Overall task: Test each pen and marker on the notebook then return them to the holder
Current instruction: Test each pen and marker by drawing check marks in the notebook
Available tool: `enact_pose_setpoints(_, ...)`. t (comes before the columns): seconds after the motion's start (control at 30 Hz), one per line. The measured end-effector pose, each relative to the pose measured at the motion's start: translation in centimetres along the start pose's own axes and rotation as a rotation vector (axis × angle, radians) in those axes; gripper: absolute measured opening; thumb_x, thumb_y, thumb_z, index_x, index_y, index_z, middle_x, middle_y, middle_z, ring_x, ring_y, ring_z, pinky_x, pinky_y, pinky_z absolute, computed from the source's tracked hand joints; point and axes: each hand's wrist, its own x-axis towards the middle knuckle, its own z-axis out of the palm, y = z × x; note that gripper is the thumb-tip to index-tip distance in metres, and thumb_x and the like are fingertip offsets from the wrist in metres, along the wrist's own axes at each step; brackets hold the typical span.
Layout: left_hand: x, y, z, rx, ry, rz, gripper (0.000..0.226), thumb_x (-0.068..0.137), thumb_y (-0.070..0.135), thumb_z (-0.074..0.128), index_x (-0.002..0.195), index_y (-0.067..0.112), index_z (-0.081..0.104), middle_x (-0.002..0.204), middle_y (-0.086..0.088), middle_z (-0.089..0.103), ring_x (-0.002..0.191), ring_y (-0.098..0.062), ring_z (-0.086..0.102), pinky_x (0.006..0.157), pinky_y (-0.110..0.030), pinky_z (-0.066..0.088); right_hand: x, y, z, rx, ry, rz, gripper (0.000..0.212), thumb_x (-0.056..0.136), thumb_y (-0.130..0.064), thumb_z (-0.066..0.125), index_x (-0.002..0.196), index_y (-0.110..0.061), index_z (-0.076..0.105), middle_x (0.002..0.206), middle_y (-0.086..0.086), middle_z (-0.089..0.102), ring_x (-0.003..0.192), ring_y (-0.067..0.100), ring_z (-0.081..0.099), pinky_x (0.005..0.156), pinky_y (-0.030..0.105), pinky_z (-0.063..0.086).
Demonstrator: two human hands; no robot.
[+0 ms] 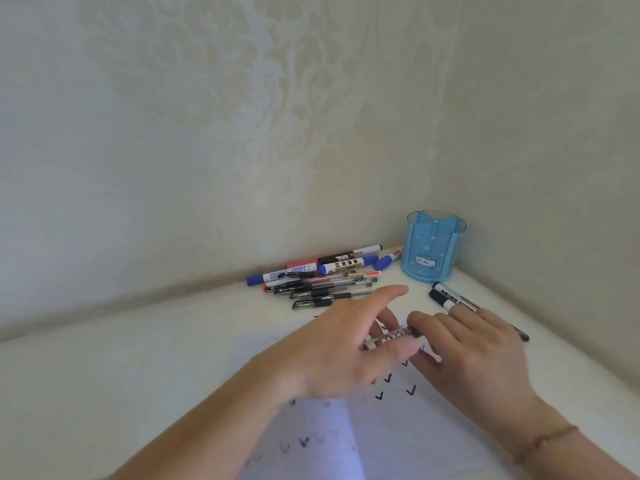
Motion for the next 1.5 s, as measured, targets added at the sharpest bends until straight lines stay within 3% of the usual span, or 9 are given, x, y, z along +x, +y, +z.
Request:
enact_pose_setpoints(0.13, 1.4, -1.4, -0.6, 0.157, -0.004, 0.058, 0.071, 0.085, 0.074, 0.039, 0.144, 0.033, 0.039, 0.137, 0.016, 0.048, 0.122, 0.003, 0.045, 0.106, -0.029, 0.041, -0.4, -0.3, -0.2, 0.853, -0.187, 0.647, 0.008, 0.081, -0.018, 0.069, 0.078, -0.025, 0.068, 0.065, -0.003, 0.067, 0.053, 0.022, 0.057, 0.051, 0.03, 0.045)
enact_pose_setpoints(0.23, 2.1, -1.4, 1.3, 0.421, 0.01, 0.239, 0.036, 0.096, 0.043, 0.052, 0.123, 0.019, 0.055, 0.114, 0.003, 0.058, 0.105, -0.008, 0.049, 0.092, -0.035, 0.046, -0.4, -0.3, -0.7, 1.311, -0.109, 0.8, 0.019, 0.077, 0.007, 0.073, 0.075, -0.01, 0.067, 0.066, 0.013, 0.068, 0.052, 0.027, 0.059, 0.048, 0.026, 0.045)
enact_pose_setpoints(0.3, 2.3, -1.4, 2.5, 0.439, 0.052, 0.264, 0.019, 0.098, 0.022, 0.051, 0.114, 0.013, 0.057, 0.101, -0.001, 0.06, 0.093, -0.016, 0.053, 0.078, -0.041, 0.048, -0.2, -0.4, -0.7, 1.434, -0.086, 0.811, 0.017, 0.075, -0.009, 0.078, 0.071, -0.006, 0.062, 0.064, 0.025, 0.063, 0.046, 0.023, 0.054, 0.044, 0.02, 0.039)
enact_pose_setpoints(0.4, 2.2, -1.5, 3.4, 0.38, 0.052, 0.253, 0.018, 0.101, 0.027, 0.043, 0.109, 0.015, 0.053, 0.096, -0.003, 0.064, 0.085, -0.025, 0.059, 0.07, -0.043, 0.048, -0.4, 0.0, -0.4, 1.441, -0.123, 0.823, 0.031, 0.067, -0.032, 0.074, 0.063, -0.009, 0.054, 0.057, 0.031, 0.054, 0.041, 0.02, 0.042, 0.042, 0.018, 0.031)
enact_pose_setpoints(0.5, 2.2, -1.7, 3.3, 0.364, 0.046, 0.282, 0.031, 0.102, 0.041, 0.037, 0.107, 0.016, 0.054, 0.079, -0.003, 0.065, 0.067, -0.025, 0.056, 0.058, -0.038, 0.042, -0.4, 0.3, -0.4, 1.445, -0.158, 0.791, 0.025, 0.074, -0.021, 0.07, 0.057, -0.016, 0.052, 0.048, 0.012, 0.051, 0.04, 0.019, 0.041, 0.04, 0.018, 0.031)
enact_pose_setpoints(0.7, 1.0, -3.4, 3.1, 0.087, 0.031, 0.107, 0.026, 0.102, 0.029, 0.039, 0.129, 0.031, 0.04, 0.083, 0.003, 0.05, 0.072, -0.012, 0.046, 0.067, -0.029, 0.041, -0.4, 2.1, -0.9, 1.482, -0.122, 0.895, 0.009, 0.078, -0.009, 0.068, 0.069, -0.009, 0.068, 0.047, 0.014, 0.051, 0.042, 0.028, 0.047, 0.039, 0.022, 0.034)
enact_pose_setpoints(0.8, 0.5, -4.9, 3.2, 0.077, 0.134, 0.051, 0.036, 0.102, 0.013, 0.035, 0.131, 0.034, 0.038, 0.09, 0.01, 0.048, 0.076, -0.007, 0.046, 0.07, -0.017, 0.037, -1.2, 2.6, -0.6, 1.383, -0.23, 0.974, 0.025, 0.074, -0.017, 0.077, 0.057, -0.006, 0.061, 0.046, 0.013, 0.051, 0.044, 0.024, 0.044, 0.04, 0.022, 0.031)
enact_pose_setpoints(1.27, 0.1, -5.7, 3.9, 0.025, 0.215, 0.03, 0.042, 0.097, 0.023, 0.057, 0.129, 0.048, 0.044, 0.108, 0.022, 0.064, 0.097, 0.004, 0.057, 0.075, -0.007, 0.034, -1.7, 1.6, 0.4, 1.083, -0.396, 0.904, 0.048, 0.08, -0.003, 0.07, 0.045, -0.016, 0.04, 0.042, -0.01, 0.037, 0.041, 0.007, 0.03, 0.042, 0.016, 0.023)
enact_pose_setpoints(1.5, 0.1, -5.3, 3.6, -0.025, 0.228, 0.001, 0.042, 0.092, 0.024, 0.066, 0.122, 0.048, 0.048, 0.106, 0.015, 0.069, 0.079, 0.017, 0.052, 0.073, -0.001, 0.033, -1.5, 1.9, 0.6, 1.048, -0.386, 0.95, 0.048, 0.08, 0.004, 0.064, 0.045, -0.016, 0.036, 0.042, -0.01, 0.033, 0.042, 0.008, 0.025, 0.042, 0.014, 0.022)
